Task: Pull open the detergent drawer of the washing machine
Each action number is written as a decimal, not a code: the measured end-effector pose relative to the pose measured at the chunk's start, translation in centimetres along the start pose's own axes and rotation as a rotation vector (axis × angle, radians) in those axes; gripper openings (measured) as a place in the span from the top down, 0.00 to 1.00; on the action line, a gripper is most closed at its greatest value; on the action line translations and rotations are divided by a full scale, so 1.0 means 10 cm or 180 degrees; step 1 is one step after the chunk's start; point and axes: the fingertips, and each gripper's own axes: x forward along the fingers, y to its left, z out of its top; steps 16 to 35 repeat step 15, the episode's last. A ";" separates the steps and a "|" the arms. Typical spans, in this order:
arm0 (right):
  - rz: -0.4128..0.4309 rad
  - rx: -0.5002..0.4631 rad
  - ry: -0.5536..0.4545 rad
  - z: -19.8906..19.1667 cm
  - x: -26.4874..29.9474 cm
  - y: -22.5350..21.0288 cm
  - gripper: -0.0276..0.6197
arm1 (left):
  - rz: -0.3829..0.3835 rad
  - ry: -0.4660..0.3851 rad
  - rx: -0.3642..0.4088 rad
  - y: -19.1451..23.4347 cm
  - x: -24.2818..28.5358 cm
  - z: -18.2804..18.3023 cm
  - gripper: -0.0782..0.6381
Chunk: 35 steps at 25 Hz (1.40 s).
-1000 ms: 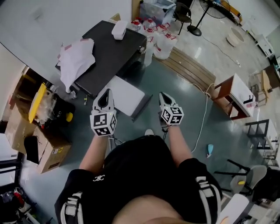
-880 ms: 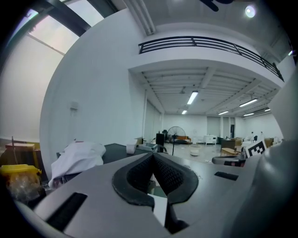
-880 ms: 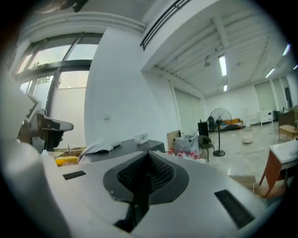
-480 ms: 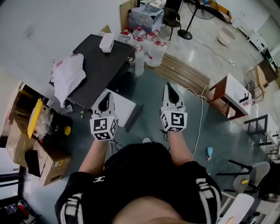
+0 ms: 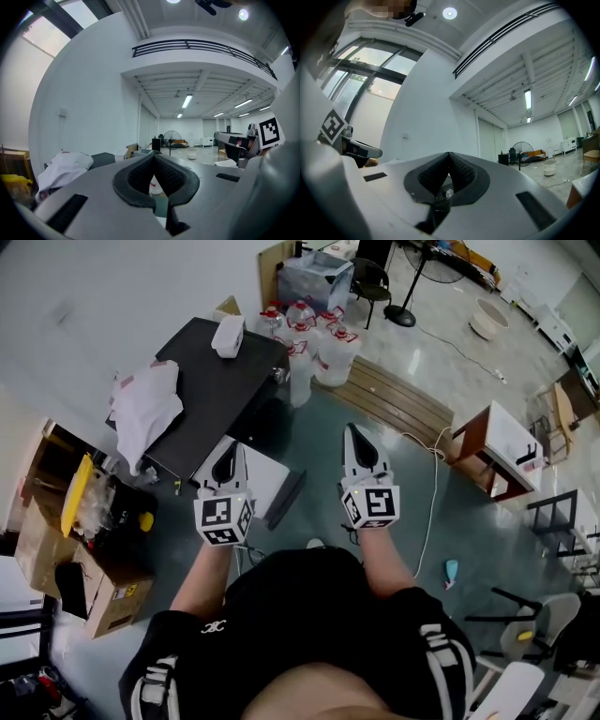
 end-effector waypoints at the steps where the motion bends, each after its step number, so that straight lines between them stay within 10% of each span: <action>1: 0.0007 0.0000 0.0006 -0.01 0.01 0.01 0.95 | 0.0007 0.0001 0.0001 0.01 0.00 0.00 0.89; 35: 0.0195 0.0041 0.0035 -0.06 0.07 0.27 0.95 | 0.0082 0.0012 0.0005 0.13 -0.15 -0.03 0.89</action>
